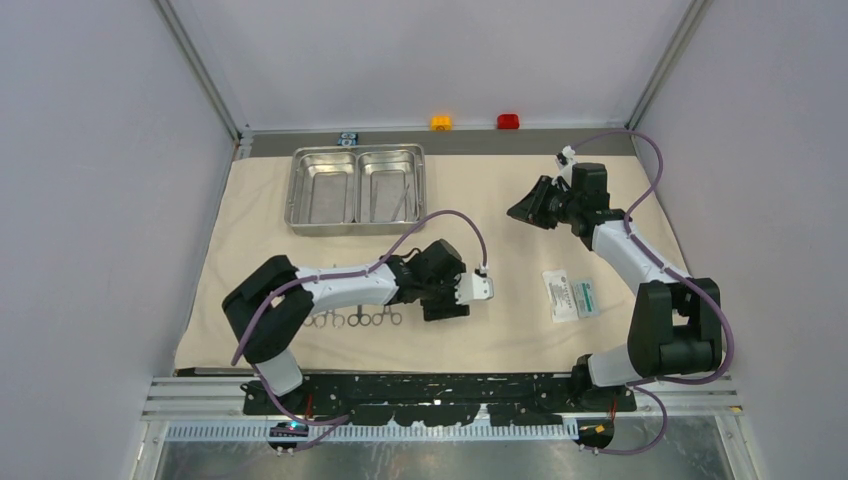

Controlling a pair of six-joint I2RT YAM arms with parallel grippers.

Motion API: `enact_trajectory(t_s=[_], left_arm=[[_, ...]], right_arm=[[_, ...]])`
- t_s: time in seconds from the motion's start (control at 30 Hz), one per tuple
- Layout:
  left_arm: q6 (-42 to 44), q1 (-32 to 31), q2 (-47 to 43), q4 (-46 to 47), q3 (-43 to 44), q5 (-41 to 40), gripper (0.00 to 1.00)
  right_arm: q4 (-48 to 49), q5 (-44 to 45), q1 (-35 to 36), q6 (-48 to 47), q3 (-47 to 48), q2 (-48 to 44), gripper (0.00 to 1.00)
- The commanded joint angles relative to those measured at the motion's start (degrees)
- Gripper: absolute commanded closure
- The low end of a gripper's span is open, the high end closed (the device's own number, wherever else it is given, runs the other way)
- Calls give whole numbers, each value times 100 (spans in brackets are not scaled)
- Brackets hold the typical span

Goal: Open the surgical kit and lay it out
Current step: Adjust the medical item in the surgical kit, then pick up the medical item from the container.

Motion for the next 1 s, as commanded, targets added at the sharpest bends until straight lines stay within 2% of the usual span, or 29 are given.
enact_trajectory(t_s=[0.0, 0.2, 0.37, 0.53, 0.73, 0.97], left_arm=[[-46, -16, -323, -65, 259, -122, 36], [-40, 58, -517, -161, 365, -301, 35], [-338, 575, -795, -196, 510, -151, 35], [-975, 1483, -1179, -129, 630, 7, 32], [-1907, 2918, -1537, 37, 749, 198, 27], [-2337, 4187, -1352, 116, 978, 326, 22]], right_arm=[[267, -65, -28, 12, 27, -6, 76], [238, -7, -32, -78, 57, -44, 76], [131, 109, -25, -283, 144, -198, 74], [-42, 272, -27, -598, 304, -321, 70], [-447, 472, -32, -1203, 666, -347, 65], [-1201, 516, -18, -2045, 1121, -249, 60]])
